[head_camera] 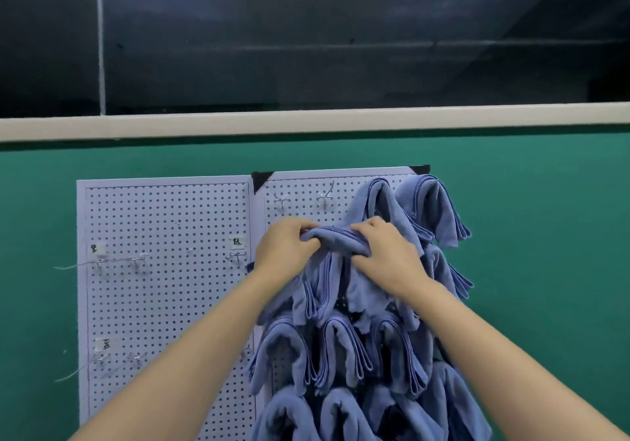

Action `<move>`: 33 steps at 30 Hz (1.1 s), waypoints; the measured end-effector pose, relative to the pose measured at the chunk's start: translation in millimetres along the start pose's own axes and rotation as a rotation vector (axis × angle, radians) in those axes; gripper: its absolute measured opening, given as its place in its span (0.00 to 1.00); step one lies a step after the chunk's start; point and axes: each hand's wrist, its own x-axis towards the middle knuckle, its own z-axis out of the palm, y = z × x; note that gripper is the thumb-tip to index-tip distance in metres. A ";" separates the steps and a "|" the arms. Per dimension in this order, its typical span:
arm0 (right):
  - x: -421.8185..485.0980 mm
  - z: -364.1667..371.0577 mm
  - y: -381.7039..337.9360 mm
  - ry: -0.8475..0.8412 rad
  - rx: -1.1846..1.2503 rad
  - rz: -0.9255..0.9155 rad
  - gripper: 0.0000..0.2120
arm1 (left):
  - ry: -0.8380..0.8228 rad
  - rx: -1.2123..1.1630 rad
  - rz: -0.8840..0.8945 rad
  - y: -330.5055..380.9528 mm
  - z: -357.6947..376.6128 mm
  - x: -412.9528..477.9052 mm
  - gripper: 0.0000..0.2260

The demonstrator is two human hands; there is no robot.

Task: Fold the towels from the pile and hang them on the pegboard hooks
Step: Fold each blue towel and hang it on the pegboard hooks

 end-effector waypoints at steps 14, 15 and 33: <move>107.1 -44.1 4.2 0.412 0.172 0.020 0.12 | 0.358 -0.123 0.039 30.7 -11.8 110.7 0.10; 115.3 -41.6 2.4 0.421 0.201 0.054 0.12 | 0.381 -0.123 0.021 34.1 -10.7 118.4 0.10; 96.0 44.7 23.8 0.065 0.184 0.130 0.15 | 0.250 -0.149 0.080 -45.1 96.5 93.8 0.27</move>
